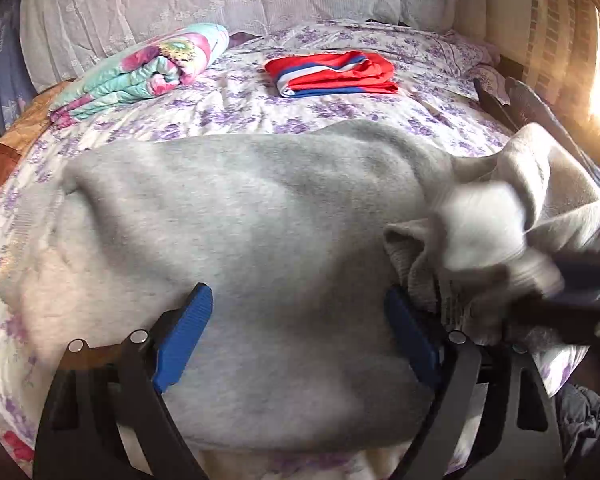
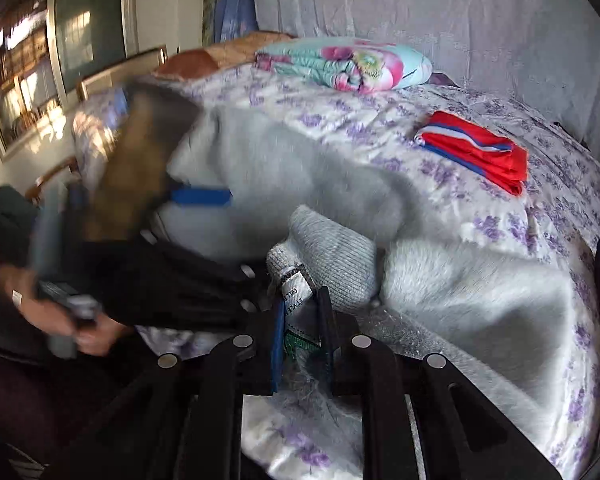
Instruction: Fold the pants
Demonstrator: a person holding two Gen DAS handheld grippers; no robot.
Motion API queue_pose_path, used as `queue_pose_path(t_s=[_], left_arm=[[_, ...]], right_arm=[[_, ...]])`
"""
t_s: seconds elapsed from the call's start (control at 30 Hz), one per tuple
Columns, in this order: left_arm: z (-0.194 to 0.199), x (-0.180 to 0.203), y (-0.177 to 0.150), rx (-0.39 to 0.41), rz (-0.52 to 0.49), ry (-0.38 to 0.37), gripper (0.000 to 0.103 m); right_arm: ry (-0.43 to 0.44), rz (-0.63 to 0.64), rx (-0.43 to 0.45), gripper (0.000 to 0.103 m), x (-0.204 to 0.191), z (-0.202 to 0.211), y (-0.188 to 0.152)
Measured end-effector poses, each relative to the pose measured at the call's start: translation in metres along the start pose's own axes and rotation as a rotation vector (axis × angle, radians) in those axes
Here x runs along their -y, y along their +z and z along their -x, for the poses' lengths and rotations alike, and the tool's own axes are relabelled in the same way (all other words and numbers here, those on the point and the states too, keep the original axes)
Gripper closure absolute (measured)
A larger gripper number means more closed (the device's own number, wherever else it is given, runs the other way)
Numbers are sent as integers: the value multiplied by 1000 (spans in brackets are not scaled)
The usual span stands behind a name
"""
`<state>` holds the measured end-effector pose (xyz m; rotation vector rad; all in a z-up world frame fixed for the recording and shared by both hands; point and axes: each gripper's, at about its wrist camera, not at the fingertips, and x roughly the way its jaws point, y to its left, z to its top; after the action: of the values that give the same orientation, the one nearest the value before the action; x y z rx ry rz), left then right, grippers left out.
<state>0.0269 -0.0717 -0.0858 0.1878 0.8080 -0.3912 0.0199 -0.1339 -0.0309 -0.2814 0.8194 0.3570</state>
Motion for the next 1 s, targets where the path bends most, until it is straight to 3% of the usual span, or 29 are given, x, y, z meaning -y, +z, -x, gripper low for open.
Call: queue_pose_path(t_s=[0.13,0.17,0.2,0.27,0.33,0.57,0.77,0.87,0.9,1.0], left_arm=[[16,-14,-3,16,-1,39,18],[19,-20,-4,17,12,35,18],[23,-26,-4,20,25,31,18],[32,-39,-4,41,47,42,18],[37,-47,-4,56,66,44,18],[39,-52,-5,56,79,44,18],[37,-52,-6,61,79,40,18],[37,-52,-7,61,84,37,18],[38,-53,-8,61,87,31,18],[45,-60,-10,74,89,19,18]], right_arm=[[-25,92,33,79,-18,-3,-10],[-34,121,34,70,-21,-2,-11],[-46,168,40,53,-27,1,-12],[-83,257,40,44,-36,0,-17],[-147,320,33,45,-43,-4,-21],[-161,243,47,49,-30,6,-6],[-248,320,-9,45,-33,-12,-19],[-285,317,-21,79,-32,-29,-13],[-261,261,7,86,-24,-26,-7],[-254,96,124,87,3,1,14]])
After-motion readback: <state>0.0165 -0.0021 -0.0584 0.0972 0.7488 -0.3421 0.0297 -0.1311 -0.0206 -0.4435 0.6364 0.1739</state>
